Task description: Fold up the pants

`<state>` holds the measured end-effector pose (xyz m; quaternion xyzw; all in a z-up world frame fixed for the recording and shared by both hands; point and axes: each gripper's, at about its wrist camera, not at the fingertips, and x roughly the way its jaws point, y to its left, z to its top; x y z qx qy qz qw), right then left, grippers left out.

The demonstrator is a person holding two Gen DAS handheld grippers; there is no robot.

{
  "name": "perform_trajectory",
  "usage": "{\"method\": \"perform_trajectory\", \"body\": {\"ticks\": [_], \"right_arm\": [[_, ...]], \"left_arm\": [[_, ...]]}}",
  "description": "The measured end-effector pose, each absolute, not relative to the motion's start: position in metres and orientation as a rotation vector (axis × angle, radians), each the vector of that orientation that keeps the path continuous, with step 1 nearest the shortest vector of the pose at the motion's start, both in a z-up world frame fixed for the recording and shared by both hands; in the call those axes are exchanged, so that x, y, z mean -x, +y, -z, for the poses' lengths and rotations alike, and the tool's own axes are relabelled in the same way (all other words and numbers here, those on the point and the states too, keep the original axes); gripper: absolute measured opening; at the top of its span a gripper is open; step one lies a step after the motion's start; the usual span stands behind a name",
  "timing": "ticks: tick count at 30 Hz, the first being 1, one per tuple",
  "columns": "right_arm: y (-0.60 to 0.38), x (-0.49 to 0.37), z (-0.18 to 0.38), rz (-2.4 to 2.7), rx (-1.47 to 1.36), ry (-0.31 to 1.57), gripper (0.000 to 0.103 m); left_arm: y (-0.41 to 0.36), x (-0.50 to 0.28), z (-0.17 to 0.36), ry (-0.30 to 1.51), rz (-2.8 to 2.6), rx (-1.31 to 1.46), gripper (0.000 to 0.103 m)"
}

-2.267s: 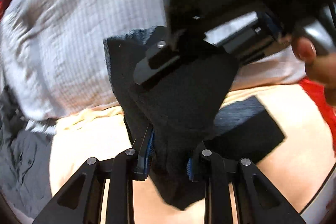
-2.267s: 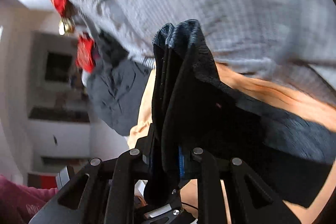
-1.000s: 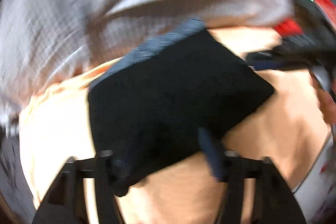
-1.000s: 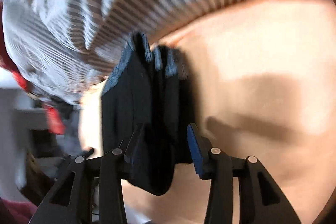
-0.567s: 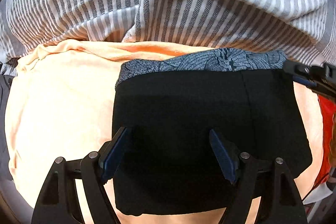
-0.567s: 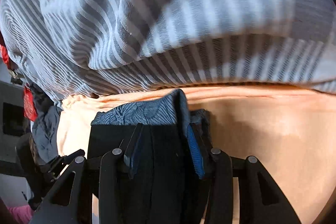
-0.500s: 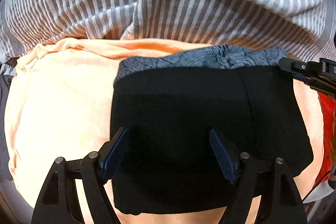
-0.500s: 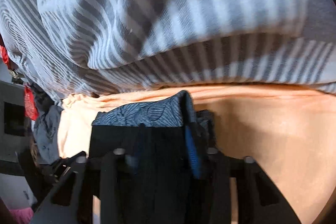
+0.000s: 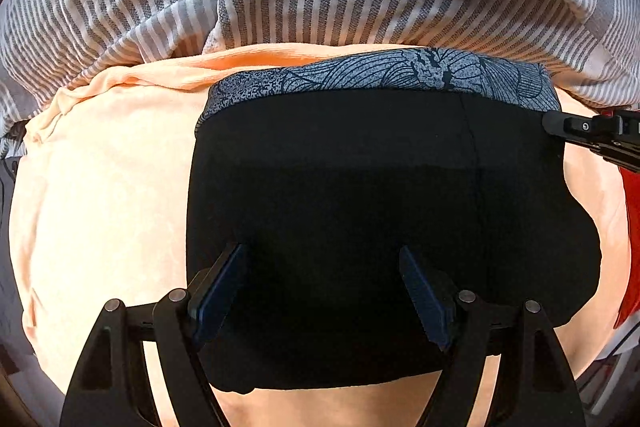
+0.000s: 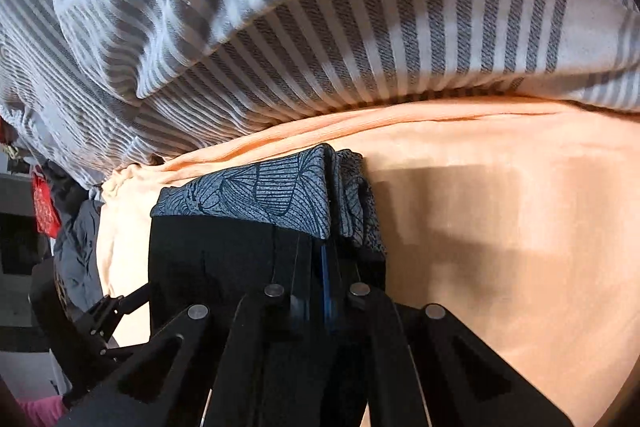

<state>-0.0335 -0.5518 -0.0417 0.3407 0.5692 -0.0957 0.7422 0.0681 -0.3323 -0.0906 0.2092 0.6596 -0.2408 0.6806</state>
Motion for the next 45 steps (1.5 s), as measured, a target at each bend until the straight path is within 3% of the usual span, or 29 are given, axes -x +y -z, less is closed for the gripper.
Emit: {"method": "perform_trajectory", "body": {"ticks": [21, 23, 24, 25, 27, 32, 33, 34, 35, 37, 39, 45], "right_arm": [[-0.548, 0.040, 0.029, 0.287, -0.650, 1.235, 0.008], [-0.557, 0.057, 0.029, 0.236, -0.788, 1.219, 0.017], [-0.560, 0.066, 0.029, 0.218, -0.848, 1.208, 0.038], [-0.561, 0.076, 0.028, 0.210, -0.888, 1.197, 0.065], [-0.560, 0.100, 0.026, 0.207, -0.931, 1.171, 0.076], [-0.541, 0.133, 0.047, 0.184, -0.972, 1.254, 0.072], [-0.536, 0.135, 0.053, 0.168, -0.996, 1.266, 0.061], [-0.532, 0.137, 0.059, 0.150, -1.022, 1.275, 0.041], [-0.527, 0.137, 0.063, 0.157, -1.030, 1.280, 0.039], [-0.525, 0.132, 0.055, 0.176, -0.961, 1.259, 0.024], [-0.528, 0.126, 0.042, 0.188, -0.903, 1.218, 0.016], [-0.553, 0.136, 0.055, 0.345, -0.945, 1.283, 0.018]], "left_arm": [[-0.331, -0.077, 0.093, 1.468, 0.527, -0.474, 0.080], [-0.329, -0.075, 0.091, 1.468, 0.528, -0.473, 0.080], [-0.329, -0.074, 0.092, 1.466, 0.530, -0.476, 0.080], [-0.328, -0.074, 0.092, 1.462, 0.532, -0.478, 0.080], [-0.328, -0.072, 0.092, 1.456, 0.534, -0.481, 0.080], [-0.329, -0.068, 0.094, 1.447, 0.529, -0.491, 0.082], [-0.330, -0.067, 0.094, 1.448, 0.528, -0.494, 0.082], [-0.330, -0.067, 0.095, 1.449, 0.526, -0.501, 0.082], [-0.330, -0.067, 0.094, 1.449, 0.526, -0.503, 0.082], [-0.332, -0.068, 0.092, 1.452, 0.529, -0.500, 0.082], [-0.335, -0.067, 0.092, 1.451, 0.535, -0.504, 0.082], [-0.338, -0.067, 0.097, 1.451, 0.529, -0.512, 0.085]]}}
